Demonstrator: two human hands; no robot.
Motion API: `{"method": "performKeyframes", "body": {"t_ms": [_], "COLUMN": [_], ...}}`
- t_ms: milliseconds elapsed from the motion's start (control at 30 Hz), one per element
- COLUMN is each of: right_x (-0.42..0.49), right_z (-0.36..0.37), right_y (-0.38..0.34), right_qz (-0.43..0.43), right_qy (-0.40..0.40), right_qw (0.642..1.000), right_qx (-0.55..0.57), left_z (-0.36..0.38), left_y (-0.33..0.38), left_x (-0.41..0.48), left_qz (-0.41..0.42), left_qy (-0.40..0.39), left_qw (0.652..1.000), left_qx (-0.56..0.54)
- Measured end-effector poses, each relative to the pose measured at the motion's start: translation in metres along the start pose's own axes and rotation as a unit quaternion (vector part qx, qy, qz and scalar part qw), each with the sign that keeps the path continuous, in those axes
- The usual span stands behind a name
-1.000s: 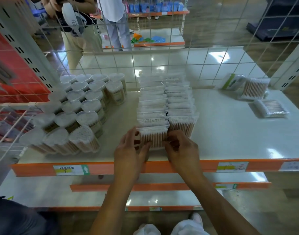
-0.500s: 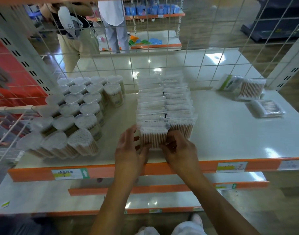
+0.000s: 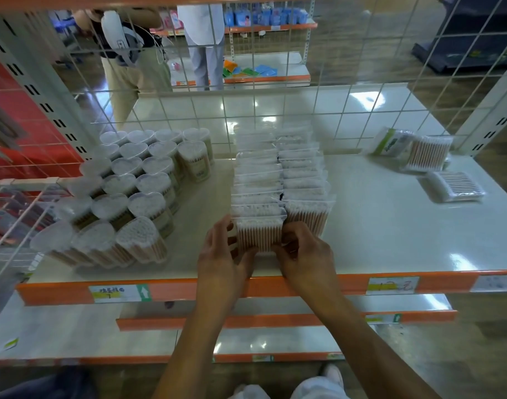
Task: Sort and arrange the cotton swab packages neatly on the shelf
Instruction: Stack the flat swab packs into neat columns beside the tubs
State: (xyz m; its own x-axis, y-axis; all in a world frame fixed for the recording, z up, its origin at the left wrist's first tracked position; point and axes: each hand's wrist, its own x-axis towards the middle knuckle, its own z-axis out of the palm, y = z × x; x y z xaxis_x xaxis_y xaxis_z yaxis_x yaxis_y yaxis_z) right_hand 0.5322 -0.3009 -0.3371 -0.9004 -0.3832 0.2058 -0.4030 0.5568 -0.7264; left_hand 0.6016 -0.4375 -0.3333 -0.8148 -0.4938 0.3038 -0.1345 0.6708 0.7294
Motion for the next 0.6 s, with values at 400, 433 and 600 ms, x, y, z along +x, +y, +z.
{"method": "performKeyframes", "body": {"t_ms": [400, 433, 600], "right_x": [0.001, 0.001, 0.001], "right_z": [0.002, 0.001, -0.007], "right_y": [0.004, 0.004, 0.007], "right_qz": [0.005, 0.004, -0.003], "right_qy": [0.003, 0.008, 0.040], "right_qw": [1.000, 1.000, 0.999], "right_qx": [0.008, 0.012, 0.019], "left_z": [0.004, 0.004, 0.005], "left_y": [0.004, 0.005, 0.014], "left_x": [-0.001, -0.002, 0.000], "left_qz": [-0.019, -0.028, 0.001], "left_qy": [0.002, 0.006, 0.103], "left_qw": [0.999, 0.999, 0.993], "left_qx": [0.032, 0.040, 0.063]}}
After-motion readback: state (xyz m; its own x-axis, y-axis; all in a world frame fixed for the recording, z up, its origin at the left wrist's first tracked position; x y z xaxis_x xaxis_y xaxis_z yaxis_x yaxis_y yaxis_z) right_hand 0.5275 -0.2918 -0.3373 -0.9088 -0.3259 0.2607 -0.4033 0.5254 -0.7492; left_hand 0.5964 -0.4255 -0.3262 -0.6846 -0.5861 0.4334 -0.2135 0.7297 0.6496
